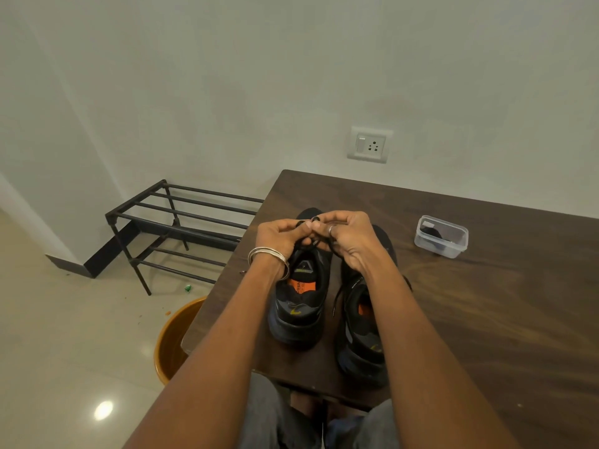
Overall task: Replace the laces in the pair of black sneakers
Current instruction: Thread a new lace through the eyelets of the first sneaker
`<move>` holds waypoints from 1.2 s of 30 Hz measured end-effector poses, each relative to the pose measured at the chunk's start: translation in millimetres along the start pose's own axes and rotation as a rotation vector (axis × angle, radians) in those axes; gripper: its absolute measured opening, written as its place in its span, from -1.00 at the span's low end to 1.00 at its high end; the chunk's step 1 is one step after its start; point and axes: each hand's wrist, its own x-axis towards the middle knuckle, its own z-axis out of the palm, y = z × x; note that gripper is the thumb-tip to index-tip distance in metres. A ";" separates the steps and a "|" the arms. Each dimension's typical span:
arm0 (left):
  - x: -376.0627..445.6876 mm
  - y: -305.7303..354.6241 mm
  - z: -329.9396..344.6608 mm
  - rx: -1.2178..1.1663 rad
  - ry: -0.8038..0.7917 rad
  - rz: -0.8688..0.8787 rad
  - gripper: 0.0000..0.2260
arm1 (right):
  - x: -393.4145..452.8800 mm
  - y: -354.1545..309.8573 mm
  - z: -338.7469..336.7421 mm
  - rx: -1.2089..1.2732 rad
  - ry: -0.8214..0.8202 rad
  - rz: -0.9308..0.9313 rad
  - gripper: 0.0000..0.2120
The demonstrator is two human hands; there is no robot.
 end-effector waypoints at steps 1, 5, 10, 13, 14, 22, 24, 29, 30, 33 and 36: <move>0.5 0.4 0.2 -0.008 0.008 0.006 -0.95 | -0.1 -0.4 1.5 0.021 0.018 0.016 -0.98; 2.0 0.9 -0.3 0.095 0.011 0.129 -0.92 | 2.7 -1.6 9.3 0.061 0.092 0.069 -0.92; -1.3 4.8 -2.3 0.540 0.034 0.412 -0.87 | 9.1 0.0 15.5 0.000 0.183 0.084 -0.93; -1.9 6.9 -5.9 0.646 0.021 0.528 -0.87 | 9.4 -0.5 17.3 -0.008 0.195 0.101 -0.92; 0.0 7.0 -7.8 0.717 0.023 0.585 -0.87 | 9.5 -0.5 17.9 -0.015 0.201 0.102 -0.91; 5.3 18.0 -13.9 1.266 -0.085 0.827 -0.79 | 7.3 -9.7 13.6 -0.219 0.093 0.118 -0.88; 6.7 18.4 -14.5 1.334 -0.118 0.811 -0.75 | 3.7 -14.1 8.8 -0.296 -0.016 0.089 -0.82; 10.9 19.0 -6.4 1.513 -0.200 0.626 -0.70 | 5.1 -10.5 5.4 -0.617 -0.013 -0.031 -0.78; 10.5 20.3 -5.0 1.511 -0.210 0.562 -0.71 | 5.8 -9.8 5.7 -0.656 -0.004 -0.051 -0.76; 6.0 22.4 -6.7 1.325 -0.239 0.407 -0.82 | 3.9 -11.2 5.3 -0.703 -0.024 -0.120 -0.73; 1.7 18.7 -12.2 0.878 -0.275 0.195 -0.72 | 3.3 -13.1 4.6 -0.801 -0.038 -0.161 -0.79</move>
